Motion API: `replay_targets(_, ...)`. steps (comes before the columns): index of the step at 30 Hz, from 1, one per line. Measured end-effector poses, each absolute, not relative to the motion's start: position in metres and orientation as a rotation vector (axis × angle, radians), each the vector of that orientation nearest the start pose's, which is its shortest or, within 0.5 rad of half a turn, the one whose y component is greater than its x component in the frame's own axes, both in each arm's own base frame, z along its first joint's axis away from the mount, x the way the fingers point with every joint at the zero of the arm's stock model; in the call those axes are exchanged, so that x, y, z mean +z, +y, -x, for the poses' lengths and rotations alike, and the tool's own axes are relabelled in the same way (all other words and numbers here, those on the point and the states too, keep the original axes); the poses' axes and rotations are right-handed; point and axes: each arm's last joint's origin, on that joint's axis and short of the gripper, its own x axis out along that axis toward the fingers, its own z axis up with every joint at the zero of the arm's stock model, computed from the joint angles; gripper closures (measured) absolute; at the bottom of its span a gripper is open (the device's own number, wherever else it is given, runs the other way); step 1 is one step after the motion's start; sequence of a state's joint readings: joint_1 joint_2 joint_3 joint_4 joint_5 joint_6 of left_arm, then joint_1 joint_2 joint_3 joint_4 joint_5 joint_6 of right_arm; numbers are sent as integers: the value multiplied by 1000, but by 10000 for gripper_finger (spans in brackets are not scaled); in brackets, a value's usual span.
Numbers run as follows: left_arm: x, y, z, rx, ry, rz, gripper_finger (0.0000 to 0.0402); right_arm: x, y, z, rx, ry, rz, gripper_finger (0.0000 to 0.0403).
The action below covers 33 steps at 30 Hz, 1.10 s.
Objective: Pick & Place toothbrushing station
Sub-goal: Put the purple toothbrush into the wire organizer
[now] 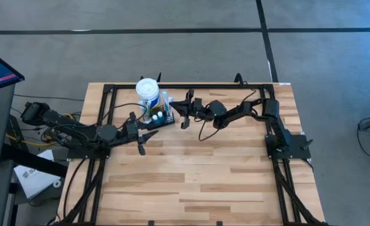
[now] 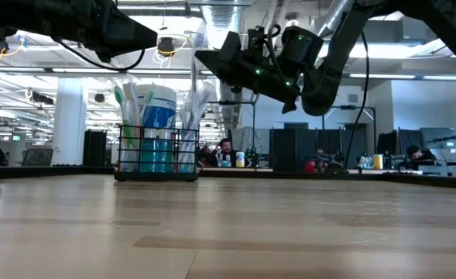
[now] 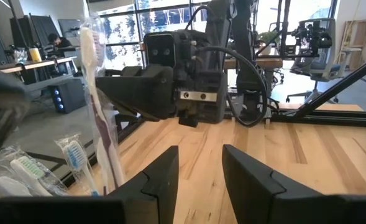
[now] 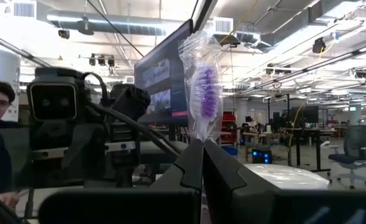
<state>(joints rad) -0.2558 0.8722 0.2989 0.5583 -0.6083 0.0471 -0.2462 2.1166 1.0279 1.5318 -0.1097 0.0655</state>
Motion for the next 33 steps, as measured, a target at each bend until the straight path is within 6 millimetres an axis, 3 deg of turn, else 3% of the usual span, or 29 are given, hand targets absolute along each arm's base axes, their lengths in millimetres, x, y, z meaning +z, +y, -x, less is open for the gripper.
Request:
replay_targets(19,222,-30,-178,352,22,-53,285,180,-99,-399,-140,-430,61,403)
replay_targets(23,222,-30,-178,352,22,-53,285,170,-101,-400,-146,-435,67,403)
replay_targets(29,222,-30,-178,353,23,-54,285,156,-107,-412,-149,-424,32,403)
replay_targets(33,222,-30,-178,353,23,-54,285,165,-111,-418,-148,-468,38,403)
